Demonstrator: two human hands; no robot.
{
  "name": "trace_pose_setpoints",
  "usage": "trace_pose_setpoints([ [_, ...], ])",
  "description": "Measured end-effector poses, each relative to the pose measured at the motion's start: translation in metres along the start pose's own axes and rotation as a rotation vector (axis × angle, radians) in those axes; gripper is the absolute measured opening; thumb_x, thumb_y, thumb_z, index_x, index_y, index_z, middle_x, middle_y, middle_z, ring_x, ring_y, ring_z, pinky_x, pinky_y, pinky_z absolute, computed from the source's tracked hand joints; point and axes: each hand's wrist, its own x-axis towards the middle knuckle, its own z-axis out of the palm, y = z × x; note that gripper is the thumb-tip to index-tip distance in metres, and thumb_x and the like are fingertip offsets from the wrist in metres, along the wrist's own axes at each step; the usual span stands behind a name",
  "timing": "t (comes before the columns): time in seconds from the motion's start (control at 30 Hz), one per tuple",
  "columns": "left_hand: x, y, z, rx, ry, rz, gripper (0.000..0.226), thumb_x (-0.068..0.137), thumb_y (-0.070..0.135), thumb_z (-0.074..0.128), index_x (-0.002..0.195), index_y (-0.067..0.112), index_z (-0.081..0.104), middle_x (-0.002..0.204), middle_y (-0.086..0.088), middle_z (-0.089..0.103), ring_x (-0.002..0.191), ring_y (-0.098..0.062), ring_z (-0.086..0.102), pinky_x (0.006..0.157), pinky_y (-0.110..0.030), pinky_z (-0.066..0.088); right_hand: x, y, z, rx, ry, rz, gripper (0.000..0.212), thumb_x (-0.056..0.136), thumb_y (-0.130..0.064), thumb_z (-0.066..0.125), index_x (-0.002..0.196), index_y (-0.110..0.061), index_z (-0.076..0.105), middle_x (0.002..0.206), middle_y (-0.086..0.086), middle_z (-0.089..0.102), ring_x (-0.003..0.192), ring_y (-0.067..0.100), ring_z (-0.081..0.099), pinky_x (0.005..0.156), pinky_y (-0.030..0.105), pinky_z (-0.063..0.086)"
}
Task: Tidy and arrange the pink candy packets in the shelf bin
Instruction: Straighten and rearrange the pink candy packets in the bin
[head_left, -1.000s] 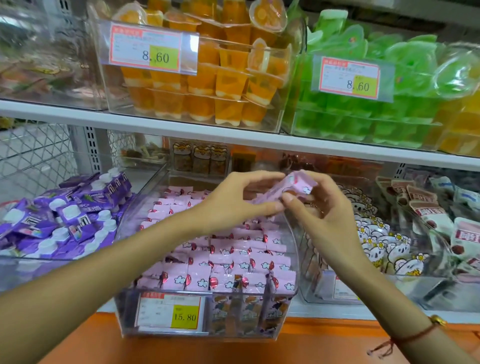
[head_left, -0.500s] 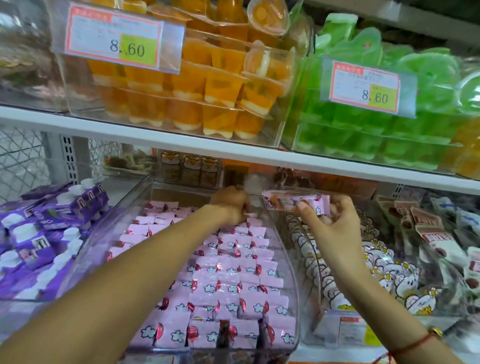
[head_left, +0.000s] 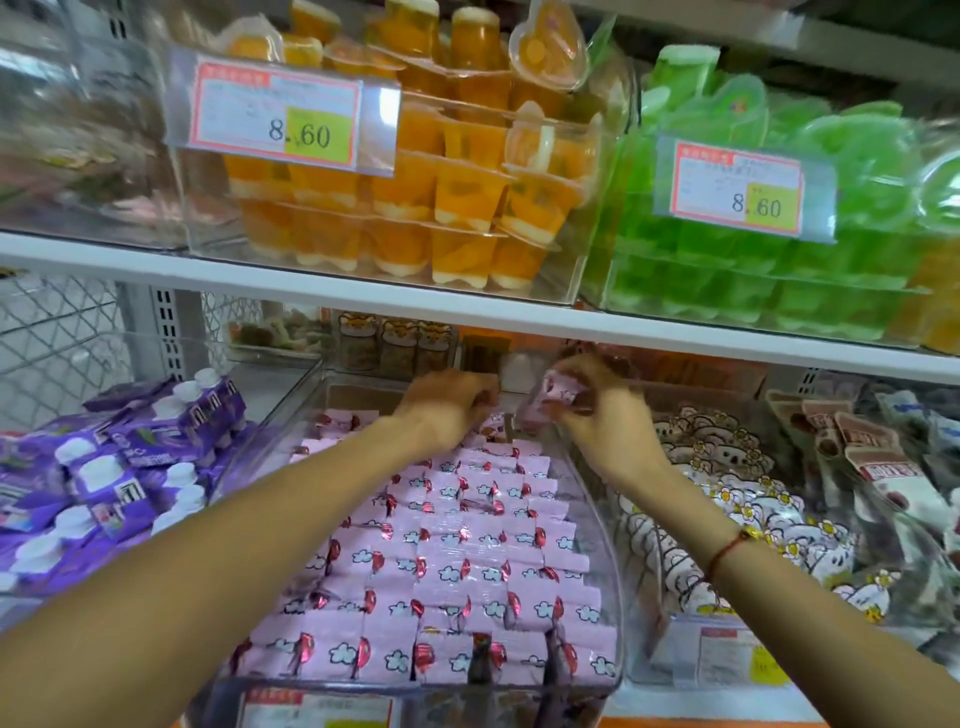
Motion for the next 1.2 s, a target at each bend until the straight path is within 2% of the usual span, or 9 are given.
trace_pose_setpoints([
  [0.07, 0.000, 0.001, 0.003, -0.048, -0.003, -0.031, 0.007, 0.096, 0.024, 0.050, 0.094, 0.025, 0.056, 0.085, 0.004, 0.064, 0.072, -0.014, 0.062, 0.065, -0.031, 0.053, 0.011, 0.004, 0.008, -0.108, -0.154, -0.005, 0.032, 0.082, -0.013, 0.070, 0.112, -0.018, 0.059, 0.111, 0.002, 0.066, 0.083, 0.018, 0.065, 0.071, 0.025, 0.054],
  [0.23, -0.001, 0.002, 0.006, -0.085, -0.076, -0.062, 0.017, 0.097, 0.026, 0.051, 0.107, 0.026, 0.064, 0.088, 0.008, 0.062, 0.073, -0.011, 0.059, 0.061, -0.023, 0.042, 0.025, 0.002, 0.024, -0.225, -0.402, 0.132, 0.039, 0.089, -0.024, 0.064, 0.127, -0.019, 0.057, 0.131, 0.010, 0.054, 0.107, 0.027, 0.059, 0.088, 0.027, 0.047],
  [0.37, -0.003, 0.003, 0.004, -0.132, -0.159, -0.079, 0.035, 0.098, 0.013, 0.042, 0.130, 0.022, 0.053, 0.107, -0.001, 0.063, 0.089, -0.019, 0.062, 0.069, -0.027, 0.046, 0.006, -0.007, 0.010, -0.135, -0.521, 0.179, 0.036, 0.093, -0.009, 0.051, 0.128, -0.009, 0.048, 0.118, 0.019, 0.060, 0.104, 0.030, 0.060, 0.084, 0.030, 0.049],
  [0.47, -0.009, 0.007, 0.005, -0.175, -0.075, 0.022, 0.052, 0.096, 0.007, 0.045, 0.144, 0.025, 0.035, 0.134, -0.002, 0.049, 0.095, -0.018, 0.061, 0.071, -0.028, 0.053, -0.033, -0.011, -0.007, -0.063, -0.429, 0.194, 0.031, 0.094, -0.010, 0.048, 0.124, -0.014, 0.049, 0.106, 0.005, 0.062, 0.088, 0.016, 0.059, 0.075, 0.025, 0.046],
  [0.53, -0.010, 0.012, 0.008, -0.129, -0.078, 0.152, 0.051, 0.098, 0.010, 0.043, 0.145, 0.027, 0.032, 0.144, 0.000, 0.038, 0.108, -0.018, 0.055, 0.082, -0.032, 0.052, -0.062, -0.015, -0.016, 0.020, -0.350, 0.150, 0.027, 0.094, -0.013, 0.048, 0.110, -0.034, 0.048, 0.088, -0.014, 0.058, 0.070, -0.003, 0.057, 0.061, 0.012, 0.043],
  [0.67, -0.005, 0.016, 0.016, 0.025, -0.096, 0.227, 0.035, 0.101, 0.029, 0.039, 0.133, 0.020, 0.048, 0.131, -0.005, 0.050, 0.105, -0.016, 0.050, 0.086, -0.031, 0.044, -0.093, -0.018, -0.027, 0.086, -0.288, 0.098, 0.042, 0.093, -0.013, 0.048, 0.088, -0.055, 0.043, 0.057, -0.032, 0.058, 0.055, -0.006, 0.059, 0.049, 0.006, 0.040],
  [0.83, 0.007, 0.020, 0.026, 0.247, -0.204, 0.213, 0.039, 0.101, 0.036, 0.033, 0.133, 0.024, 0.051, 0.139, -0.003, 0.041, 0.125, -0.023, 0.036, 0.099, -0.039, 0.039, -0.106, -0.012, -0.025, 0.180, -0.267, 0.120, 0.037, 0.094, -0.020, 0.047, 0.115, -0.050, 0.040, 0.077, -0.026, 0.064, 0.063, -0.004, 0.062, 0.054, 0.007, 0.041],
  [1.07, 0.015, 0.023, 0.018, 0.159, -0.281, 0.125, 0.032, 0.102, 0.025, 0.037, 0.124, 0.012, 0.056, 0.124, -0.010, 0.056, 0.098, -0.024, 0.054, 0.072, -0.027, 0.043, -0.105, -0.010, -0.020, 0.215, -0.281, 0.161, 0.038, 0.096, -0.026, 0.044, 0.133, -0.034, 0.041, 0.103, -0.031, 0.056, 0.073, -0.003, 0.064, 0.064, 0.009, 0.045],
  [1.2, 0.008, 0.027, 0.008, 0.075, -0.289, 0.118, 0.034, 0.100, 0.019, 0.041, 0.131, 0.024, 0.054, 0.133, -0.005, 0.054, 0.106, -0.026, 0.057, 0.084, -0.028, 0.046, -0.105, -0.013, -0.020, 0.224, -0.288, 0.189, 0.040, 0.097, -0.028, 0.043, 0.136, -0.030, 0.040, 0.109, -0.031, 0.054, 0.075, 0.002, 0.064, 0.073, 0.015, 0.045],
])
